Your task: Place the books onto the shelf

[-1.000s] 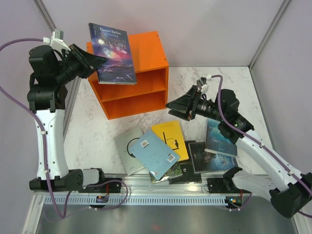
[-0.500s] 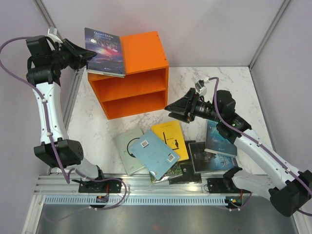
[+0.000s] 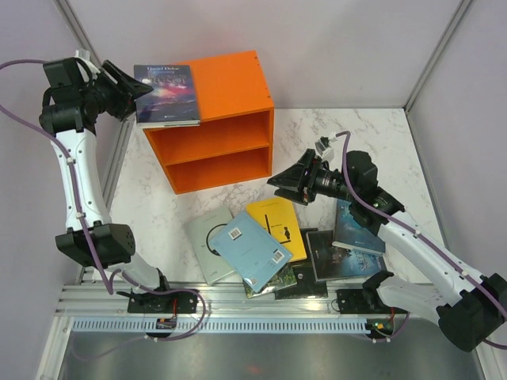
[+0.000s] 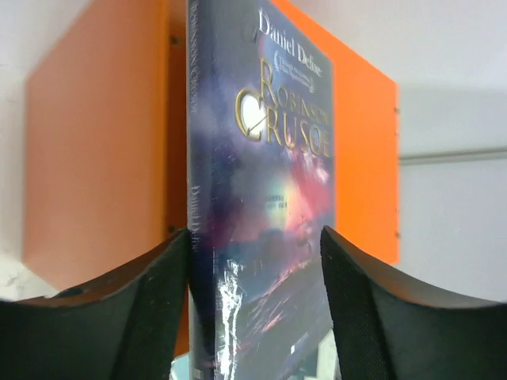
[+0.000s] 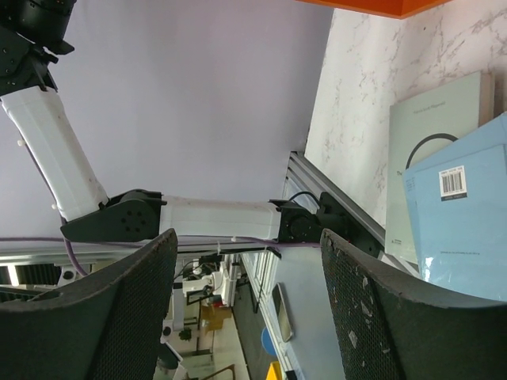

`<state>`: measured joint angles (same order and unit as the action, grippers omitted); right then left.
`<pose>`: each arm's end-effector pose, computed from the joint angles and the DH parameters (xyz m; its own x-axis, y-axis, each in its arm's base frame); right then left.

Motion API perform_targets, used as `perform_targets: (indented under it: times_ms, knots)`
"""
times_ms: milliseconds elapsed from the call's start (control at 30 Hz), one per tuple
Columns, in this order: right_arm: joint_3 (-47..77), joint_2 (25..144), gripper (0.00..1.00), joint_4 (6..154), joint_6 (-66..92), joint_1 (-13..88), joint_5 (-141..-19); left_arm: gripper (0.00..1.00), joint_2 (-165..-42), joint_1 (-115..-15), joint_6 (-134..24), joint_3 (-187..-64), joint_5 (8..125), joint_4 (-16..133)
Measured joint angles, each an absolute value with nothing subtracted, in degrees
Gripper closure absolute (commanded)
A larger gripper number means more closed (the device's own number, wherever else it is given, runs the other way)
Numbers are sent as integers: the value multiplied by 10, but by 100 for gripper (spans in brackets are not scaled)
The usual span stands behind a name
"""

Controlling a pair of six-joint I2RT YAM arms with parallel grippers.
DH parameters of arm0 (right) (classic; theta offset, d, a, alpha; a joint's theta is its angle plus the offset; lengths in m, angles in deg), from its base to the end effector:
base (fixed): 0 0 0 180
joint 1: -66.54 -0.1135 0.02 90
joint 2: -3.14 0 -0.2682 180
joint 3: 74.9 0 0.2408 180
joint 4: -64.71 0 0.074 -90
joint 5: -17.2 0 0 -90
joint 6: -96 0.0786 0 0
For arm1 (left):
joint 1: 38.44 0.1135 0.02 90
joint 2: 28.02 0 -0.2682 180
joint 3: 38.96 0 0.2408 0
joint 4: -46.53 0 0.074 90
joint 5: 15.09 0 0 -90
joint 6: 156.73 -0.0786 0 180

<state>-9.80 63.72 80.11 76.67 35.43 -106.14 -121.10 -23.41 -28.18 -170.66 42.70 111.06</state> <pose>0.2050 0.1741 0.3397 -0.8969 0.3795 -0.2272 -0.1433 0.2365 0.9610 0.3479 0.0500 0.4702 -0.4819 -0.6754 -0.5583 -0.0725 0.6657 -0.7427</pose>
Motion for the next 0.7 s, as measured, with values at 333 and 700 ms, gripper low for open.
perform_targets:
  times_ms: [333, 700]
  knots:
    - [-115, 630, 24, 810, 766, 355, -1060, 0, -1234, -232, -339, -1775, 565, 1199]
    - [-142, 653, 21, 851, 678, 356, -1069, 2, -1038, -232, -349, -1622, 688, 1259]
